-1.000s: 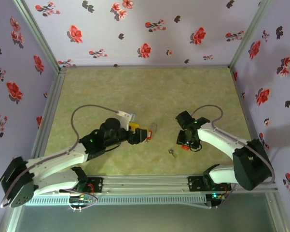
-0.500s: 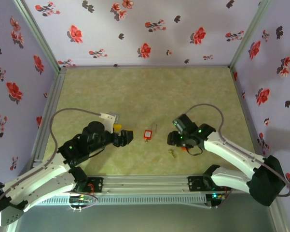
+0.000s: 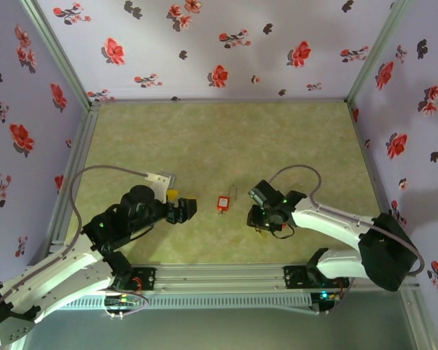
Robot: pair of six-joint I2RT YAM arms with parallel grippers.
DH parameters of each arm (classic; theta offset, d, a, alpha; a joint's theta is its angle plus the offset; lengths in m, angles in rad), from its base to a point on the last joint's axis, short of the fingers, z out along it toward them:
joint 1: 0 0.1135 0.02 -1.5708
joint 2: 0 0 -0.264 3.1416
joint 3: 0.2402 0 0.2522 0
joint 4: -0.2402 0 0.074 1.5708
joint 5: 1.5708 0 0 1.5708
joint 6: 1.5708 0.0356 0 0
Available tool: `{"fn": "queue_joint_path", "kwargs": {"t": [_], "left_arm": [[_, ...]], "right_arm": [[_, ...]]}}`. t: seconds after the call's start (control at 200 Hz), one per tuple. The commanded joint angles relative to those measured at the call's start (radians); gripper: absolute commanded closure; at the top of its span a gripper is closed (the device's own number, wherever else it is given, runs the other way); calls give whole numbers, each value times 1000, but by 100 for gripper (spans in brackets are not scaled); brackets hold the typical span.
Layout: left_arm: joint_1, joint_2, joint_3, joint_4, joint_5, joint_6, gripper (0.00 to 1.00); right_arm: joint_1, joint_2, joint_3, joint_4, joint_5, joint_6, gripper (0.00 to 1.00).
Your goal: Unlock with the key
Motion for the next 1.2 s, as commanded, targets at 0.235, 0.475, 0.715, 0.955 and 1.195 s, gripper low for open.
{"fn": "queue_joint_path", "kwargs": {"t": [0.235,0.475,0.715,0.955,1.195], "left_arm": [[9,-28,-17,-14,-25,5,15],[8,-26,-23,-11,-26,5,15],[9,-27,-33,-9,-26,-6,15],[9,-25,-42,-1,-27,-2,15],[9,-23,-50,2,-26,-2,15]], "right_arm": [[23,-31,-49,-2,10,109,55],[29,27,-45,23,4,111,55],[29,78,-33,28,19,99,58],[28,142,11,-36,68,55,67],[28,170,59,-97,102,9,79]]}}
